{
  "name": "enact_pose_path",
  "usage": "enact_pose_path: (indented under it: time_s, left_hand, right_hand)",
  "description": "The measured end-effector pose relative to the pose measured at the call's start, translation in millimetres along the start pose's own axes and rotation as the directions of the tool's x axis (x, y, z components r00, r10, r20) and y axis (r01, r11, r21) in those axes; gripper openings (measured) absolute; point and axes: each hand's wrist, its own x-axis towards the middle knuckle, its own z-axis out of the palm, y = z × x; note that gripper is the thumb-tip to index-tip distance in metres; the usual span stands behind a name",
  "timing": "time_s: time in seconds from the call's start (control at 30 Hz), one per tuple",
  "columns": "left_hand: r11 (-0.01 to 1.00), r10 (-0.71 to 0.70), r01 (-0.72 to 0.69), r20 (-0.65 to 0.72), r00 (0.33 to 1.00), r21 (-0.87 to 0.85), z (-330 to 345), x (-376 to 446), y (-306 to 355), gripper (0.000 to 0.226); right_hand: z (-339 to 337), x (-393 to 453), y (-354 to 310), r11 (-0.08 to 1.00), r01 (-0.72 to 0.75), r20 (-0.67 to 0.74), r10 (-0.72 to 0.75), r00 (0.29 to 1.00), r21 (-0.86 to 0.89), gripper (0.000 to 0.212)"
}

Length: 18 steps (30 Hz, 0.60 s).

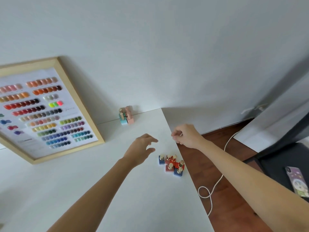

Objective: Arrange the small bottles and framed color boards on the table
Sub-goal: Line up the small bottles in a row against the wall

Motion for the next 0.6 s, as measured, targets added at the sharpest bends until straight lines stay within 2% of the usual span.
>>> enact_pose_path:
  time_s: [0.07,0.17,0.33,0.6]
  left_hand:
    - [1.000,0.006,-0.008,0.083,0.996,0.020,10.5,-4.4,9.7,0.032]
    - [0.997,0.012,-0.022,0.137,0.990,0.070,23.1,-5.8,22.2,0.033]
    - [0.990,-0.032,0.012,0.146,0.989,0.138,37.2,-1.7,34.5,0.031]
    - [0.972,-0.085,0.055,0.120,0.989,0.230,45.0,-3.0,35.7,0.026]
  right_hand:
    - [2.1,-20.8,10.5,1.000,-0.016,0.034,0.016,0.999,-0.005,0.006]
    - [10.3,-44.6,21.0,0.999,-0.047,0.092,0.047,0.995,-0.003,0.010]
    - [25.5,-64.5,26.0,0.998,-0.053,0.099,0.056,0.994,-0.026,0.021]
    - [36.2,-66.1,23.7,0.988,0.023,0.031,-0.019,0.999,-0.150,0.011]
